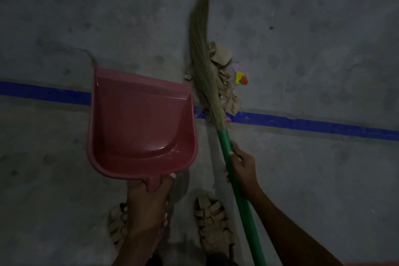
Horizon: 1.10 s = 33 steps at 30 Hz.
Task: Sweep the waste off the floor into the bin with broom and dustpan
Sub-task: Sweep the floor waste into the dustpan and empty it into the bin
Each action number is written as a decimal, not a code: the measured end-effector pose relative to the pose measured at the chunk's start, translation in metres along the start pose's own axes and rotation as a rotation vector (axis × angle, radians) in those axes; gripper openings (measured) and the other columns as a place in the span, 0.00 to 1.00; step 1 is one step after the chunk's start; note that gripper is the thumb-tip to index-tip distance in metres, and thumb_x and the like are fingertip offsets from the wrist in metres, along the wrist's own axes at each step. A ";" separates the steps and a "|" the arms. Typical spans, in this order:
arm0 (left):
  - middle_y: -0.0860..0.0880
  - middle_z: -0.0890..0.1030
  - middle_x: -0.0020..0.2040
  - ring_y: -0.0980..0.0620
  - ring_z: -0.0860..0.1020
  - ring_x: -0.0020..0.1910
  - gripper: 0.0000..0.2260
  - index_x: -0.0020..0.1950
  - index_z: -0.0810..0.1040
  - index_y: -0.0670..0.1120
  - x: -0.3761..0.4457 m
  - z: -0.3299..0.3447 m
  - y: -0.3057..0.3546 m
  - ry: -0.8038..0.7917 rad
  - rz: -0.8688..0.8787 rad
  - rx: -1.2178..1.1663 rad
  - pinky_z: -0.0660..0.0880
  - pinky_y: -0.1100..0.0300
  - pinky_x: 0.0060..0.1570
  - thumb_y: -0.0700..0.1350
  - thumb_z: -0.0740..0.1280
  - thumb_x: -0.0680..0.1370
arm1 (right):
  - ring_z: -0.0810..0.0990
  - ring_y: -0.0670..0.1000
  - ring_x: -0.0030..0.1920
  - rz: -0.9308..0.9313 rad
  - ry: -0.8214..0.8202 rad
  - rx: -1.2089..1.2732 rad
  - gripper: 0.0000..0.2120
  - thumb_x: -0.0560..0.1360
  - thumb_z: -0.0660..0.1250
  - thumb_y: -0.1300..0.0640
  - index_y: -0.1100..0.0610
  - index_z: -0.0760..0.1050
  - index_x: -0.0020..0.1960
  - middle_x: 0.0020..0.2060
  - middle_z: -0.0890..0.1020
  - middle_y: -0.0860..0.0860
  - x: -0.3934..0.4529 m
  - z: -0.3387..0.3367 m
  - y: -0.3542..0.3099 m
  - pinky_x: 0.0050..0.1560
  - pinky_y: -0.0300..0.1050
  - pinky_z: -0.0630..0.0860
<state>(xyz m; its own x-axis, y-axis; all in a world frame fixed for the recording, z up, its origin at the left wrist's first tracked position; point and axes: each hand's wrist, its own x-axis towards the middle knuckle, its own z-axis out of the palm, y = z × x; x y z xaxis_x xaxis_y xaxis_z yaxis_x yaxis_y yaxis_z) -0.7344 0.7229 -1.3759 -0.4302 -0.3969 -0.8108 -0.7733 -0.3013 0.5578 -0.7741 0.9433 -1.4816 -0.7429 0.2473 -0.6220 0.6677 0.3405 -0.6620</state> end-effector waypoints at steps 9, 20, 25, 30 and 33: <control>0.47 0.67 0.22 0.53 0.63 0.20 0.18 0.30 0.71 0.48 0.007 -0.001 -0.025 -0.042 -0.071 0.129 0.61 0.66 0.26 0.43 0.76 0.75 | 0.80 0.48 0.30 -0.302 0.083 -0.028 0.21 0.79 0.62 0.55 0.62 0.73 0.69 0.44 0.80 0.57 -0.056 -0.053 0.044 0.29 0.43 0.79; 0.44 0.71 0.22 0.52 0.67 0.17 0.18 0.29 0.75 0.41 0.010 -0.005 -0.054 -0.210 -0.264 0.487 0.62 0.66 0.23 0.43 0.76 0.75 | 0.74 0.44 0.42 -0.479 0.350 -0.373 0.22 0.78 0.63 0.60 0.62 0.72 0.71 0.55 0.77 0.56 0.035 -0.085 0.022 0.41 0.35 0.70; 0.43 0.74 0.24 0.52 0.69 0.18 0.13 0.34 0.80 0.37 0.013 -0.007 -0.060 -0.187 -0.292 0.550 0.63 0.66 0.22 0.42 0.77 0.74 | 0.77 0.50 0.45 -0.401 0.380 -0.571 0.29 0.78 0.65 0.60 0.57 0.62 0.77 0.61 0.73 0.56 0.066 -0.099 0.032 0.37 0.43 0.73; 0.43 0.73 0.27 0.52 0.70 0.22 0.12 0.40 0.80 0.35 0.031 -0.008 -0.063 -0.239 -0.390 0.520 0.65 0.66 0.26 0.44 0.76 0.75 | 0.79 0.55 0.48 -0.228 0.351 -0.711 0.25 0.78 0.66 0.60 0.57 0.65 0.74 0.67 0.68 0.54 0.074 -0.094 0.054 0.36 0.44 0.72; 0.45 0.70 0.25 0.54 0.66 0.20 0.12 0.37 0.77 0.39 0.049 -0.003 -0.059 -0.266 -0.395 0.528 0.63 0.68 0.24 0.43 0.75 0.76 | 0.79 0.55 0.47 -0.226 0.308 -0.735 0.23 0.76 0.65 0.62 0.58 0.67 0.71 0.69 0.67 0.53 0.070 -0.087 0.069 0.34 0.43 0.69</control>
<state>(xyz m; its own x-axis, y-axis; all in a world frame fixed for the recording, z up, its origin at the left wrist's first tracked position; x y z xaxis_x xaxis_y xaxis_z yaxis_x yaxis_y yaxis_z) -0.7080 0.7185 -1.4479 -0.1179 -0.0990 -0.9881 -0.9884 0.1079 0.1071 -0.7847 1.0632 -1.5345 -0.9069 0.3023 -0.2937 0.3778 0.8919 -0.2486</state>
